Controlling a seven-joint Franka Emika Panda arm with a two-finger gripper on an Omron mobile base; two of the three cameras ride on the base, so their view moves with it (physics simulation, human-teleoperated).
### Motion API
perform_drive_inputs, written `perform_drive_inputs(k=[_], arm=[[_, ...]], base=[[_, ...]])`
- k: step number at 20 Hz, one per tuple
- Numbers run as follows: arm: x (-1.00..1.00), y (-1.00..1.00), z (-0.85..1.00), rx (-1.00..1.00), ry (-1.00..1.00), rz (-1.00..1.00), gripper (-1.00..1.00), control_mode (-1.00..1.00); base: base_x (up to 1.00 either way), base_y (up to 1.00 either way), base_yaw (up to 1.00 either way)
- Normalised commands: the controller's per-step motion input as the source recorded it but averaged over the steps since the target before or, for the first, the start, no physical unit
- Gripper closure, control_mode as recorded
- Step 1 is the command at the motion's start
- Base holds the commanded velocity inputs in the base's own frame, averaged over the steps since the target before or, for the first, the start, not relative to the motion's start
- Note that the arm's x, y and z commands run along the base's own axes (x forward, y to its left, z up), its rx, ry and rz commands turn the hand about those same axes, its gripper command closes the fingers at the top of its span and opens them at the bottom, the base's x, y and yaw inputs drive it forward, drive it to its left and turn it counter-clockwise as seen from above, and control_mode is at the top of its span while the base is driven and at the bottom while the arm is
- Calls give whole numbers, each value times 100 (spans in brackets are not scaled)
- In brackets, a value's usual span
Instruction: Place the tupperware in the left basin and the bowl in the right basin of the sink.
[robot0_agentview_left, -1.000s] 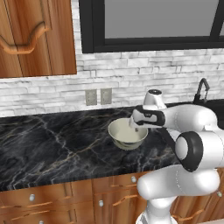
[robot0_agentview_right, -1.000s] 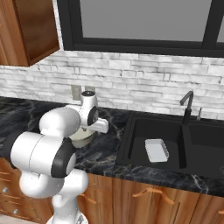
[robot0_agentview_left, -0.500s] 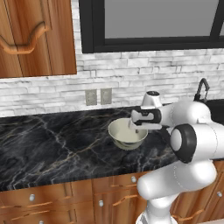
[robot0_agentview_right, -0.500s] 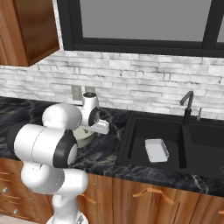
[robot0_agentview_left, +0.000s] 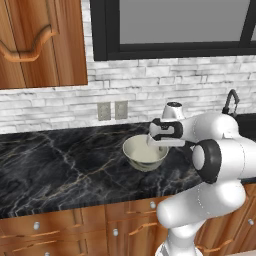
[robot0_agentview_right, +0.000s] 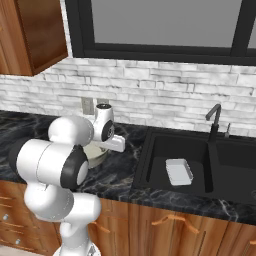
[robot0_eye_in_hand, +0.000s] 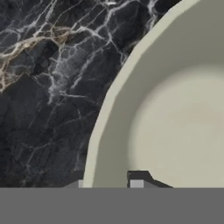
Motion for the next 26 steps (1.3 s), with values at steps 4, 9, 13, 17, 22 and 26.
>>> perform_drive_inputs(k=[4,9,13,17,22,26], arm=[[0,0,6,0,1,0,100,-100],[0,-1,35,0,0,-3,100,-100],[0,-8,42,1,0,-4,100,-100],[-3,-7,40,1,0,-6,100,-100],[-14,-4,39,0,0,-9,100,-100],[-30,-7,38,1,0,-12,100,-100]], base=[[0,0,0],[0,0,0],[0,0,0],[0,0,0],[0,0,0],[0,0,0]])
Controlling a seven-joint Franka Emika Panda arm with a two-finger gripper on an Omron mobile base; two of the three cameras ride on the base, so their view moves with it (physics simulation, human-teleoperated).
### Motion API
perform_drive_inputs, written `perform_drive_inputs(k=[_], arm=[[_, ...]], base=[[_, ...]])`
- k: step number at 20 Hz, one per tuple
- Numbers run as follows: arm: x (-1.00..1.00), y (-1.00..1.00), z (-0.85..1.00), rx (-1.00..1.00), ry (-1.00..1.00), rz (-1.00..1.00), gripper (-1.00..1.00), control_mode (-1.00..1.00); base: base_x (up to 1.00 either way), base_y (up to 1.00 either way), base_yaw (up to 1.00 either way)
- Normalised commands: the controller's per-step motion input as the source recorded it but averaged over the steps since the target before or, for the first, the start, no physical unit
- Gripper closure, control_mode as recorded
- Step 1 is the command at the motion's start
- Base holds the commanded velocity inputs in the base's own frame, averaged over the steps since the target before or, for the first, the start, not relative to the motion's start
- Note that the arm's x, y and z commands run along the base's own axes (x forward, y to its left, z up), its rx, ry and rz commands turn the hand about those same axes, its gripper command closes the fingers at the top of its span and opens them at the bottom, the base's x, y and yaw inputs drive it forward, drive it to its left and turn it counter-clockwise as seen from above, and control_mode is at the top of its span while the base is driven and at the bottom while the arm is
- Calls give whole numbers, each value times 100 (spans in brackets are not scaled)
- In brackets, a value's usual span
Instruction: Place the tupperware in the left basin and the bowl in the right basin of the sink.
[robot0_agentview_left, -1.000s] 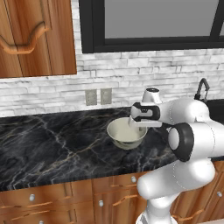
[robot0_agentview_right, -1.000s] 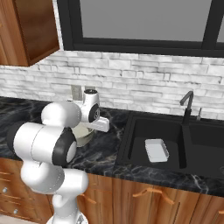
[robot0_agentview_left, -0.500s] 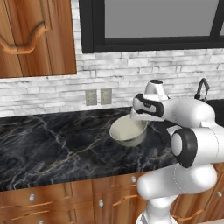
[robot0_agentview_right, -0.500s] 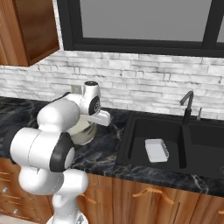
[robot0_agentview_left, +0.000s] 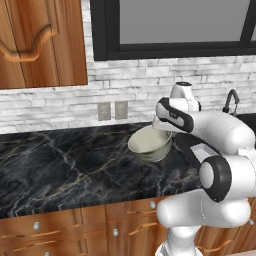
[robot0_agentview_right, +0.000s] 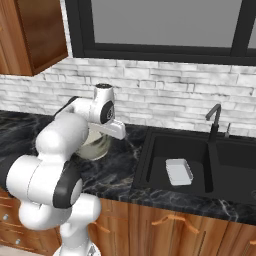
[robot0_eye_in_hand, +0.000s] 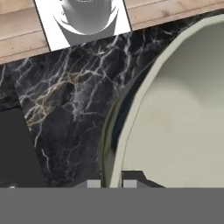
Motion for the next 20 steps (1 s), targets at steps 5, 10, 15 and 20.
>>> perform_drive_inputs(k=[5,10,15,20], arm=[[-42,-3,34,1,0,-19,100,-100],[-50,0,30,0,0,-26,100,-100],[-38,0,33,0,-1,-29,100,-100],[-22,1,30,0,-3,-28,100,-100]], base=[[0,0,0],[0,0,0],[0,0,0],[0,0,0]])
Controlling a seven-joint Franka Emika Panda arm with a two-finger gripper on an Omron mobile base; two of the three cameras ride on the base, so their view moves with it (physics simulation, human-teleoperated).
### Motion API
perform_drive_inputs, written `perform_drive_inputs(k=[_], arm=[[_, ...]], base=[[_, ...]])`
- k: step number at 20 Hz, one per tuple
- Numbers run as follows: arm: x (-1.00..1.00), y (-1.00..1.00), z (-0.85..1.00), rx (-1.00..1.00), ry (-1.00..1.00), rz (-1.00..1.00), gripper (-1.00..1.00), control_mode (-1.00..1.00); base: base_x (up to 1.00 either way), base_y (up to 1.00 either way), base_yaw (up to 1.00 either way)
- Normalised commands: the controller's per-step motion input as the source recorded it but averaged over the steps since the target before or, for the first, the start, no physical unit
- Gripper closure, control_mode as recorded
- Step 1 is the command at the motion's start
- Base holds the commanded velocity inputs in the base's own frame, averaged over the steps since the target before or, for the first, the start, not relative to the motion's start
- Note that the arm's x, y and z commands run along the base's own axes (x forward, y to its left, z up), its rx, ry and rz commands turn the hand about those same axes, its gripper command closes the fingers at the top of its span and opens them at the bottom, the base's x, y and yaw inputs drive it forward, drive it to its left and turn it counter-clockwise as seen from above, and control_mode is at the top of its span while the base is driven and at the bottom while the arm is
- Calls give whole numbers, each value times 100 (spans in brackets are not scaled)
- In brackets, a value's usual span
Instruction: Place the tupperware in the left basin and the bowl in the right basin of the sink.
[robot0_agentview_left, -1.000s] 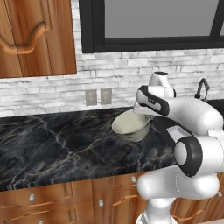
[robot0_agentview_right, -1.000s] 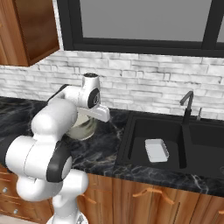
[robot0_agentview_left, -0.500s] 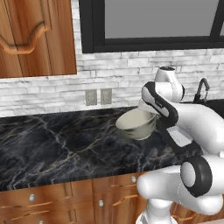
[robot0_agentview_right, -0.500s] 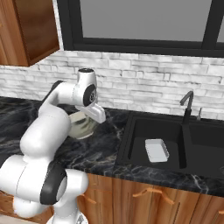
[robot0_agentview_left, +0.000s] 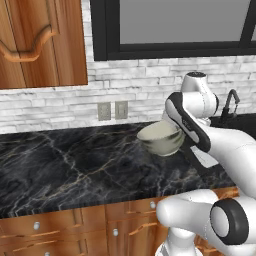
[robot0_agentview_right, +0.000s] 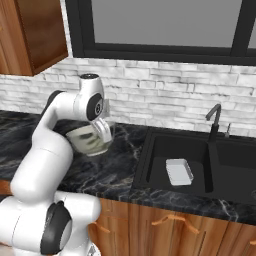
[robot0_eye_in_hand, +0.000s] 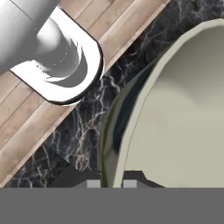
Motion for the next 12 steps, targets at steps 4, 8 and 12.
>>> perform_drive_inputs(k=[4,8,12], arm=[[-9,4,21,0,0,-28,100,-100],[-20,4,14,0,-5,-30,100,-100],[-34,4,2,0,-12,-29,100,-100]], base=[[0,0,0],[0,0,0],[0,0,0]])
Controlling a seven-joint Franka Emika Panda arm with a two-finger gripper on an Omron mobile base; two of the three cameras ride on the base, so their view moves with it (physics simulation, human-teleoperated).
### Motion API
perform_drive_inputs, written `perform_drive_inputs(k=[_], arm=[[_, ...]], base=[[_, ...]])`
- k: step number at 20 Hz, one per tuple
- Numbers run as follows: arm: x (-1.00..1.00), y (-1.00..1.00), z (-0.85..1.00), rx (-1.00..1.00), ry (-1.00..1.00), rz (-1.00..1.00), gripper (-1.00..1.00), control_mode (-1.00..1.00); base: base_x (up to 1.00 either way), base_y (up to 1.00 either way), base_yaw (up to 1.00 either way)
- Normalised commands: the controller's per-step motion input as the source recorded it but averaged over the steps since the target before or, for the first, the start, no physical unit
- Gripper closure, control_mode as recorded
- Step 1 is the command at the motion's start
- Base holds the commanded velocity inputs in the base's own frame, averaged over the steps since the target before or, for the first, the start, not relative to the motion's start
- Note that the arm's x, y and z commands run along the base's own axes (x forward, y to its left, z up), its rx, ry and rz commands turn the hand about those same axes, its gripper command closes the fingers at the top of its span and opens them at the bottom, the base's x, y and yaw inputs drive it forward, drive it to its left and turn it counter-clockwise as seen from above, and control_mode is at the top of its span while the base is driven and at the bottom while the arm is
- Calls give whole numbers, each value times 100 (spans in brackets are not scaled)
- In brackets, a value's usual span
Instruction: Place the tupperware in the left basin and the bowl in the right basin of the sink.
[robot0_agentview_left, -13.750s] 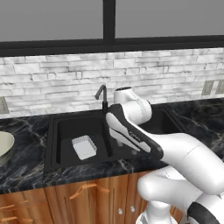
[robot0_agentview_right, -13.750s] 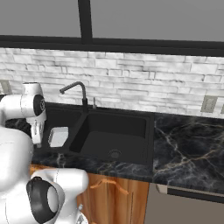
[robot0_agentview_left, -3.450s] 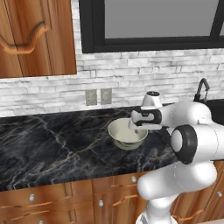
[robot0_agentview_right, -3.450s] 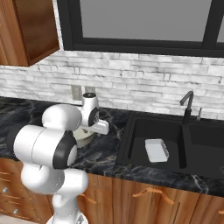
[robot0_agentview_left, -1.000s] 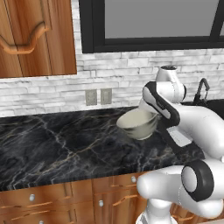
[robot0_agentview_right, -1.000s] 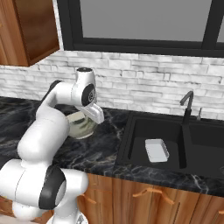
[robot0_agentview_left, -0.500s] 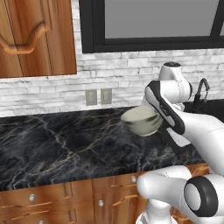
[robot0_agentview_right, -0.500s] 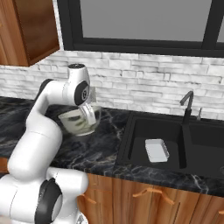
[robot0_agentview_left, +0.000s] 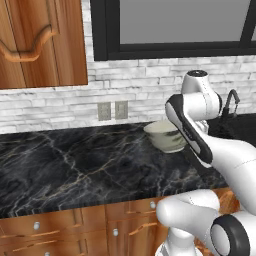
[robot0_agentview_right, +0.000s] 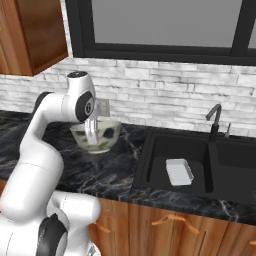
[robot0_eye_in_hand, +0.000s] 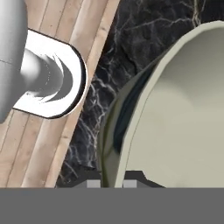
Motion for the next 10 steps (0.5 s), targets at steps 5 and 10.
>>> perform_drive_inputs(k=[5,10], arm=[[-27,14,12,0,-18,-27,100,-100],[-45,2,20,0,-17,-24,100,-100]], base=[[0,0,0],[0,0,0]])
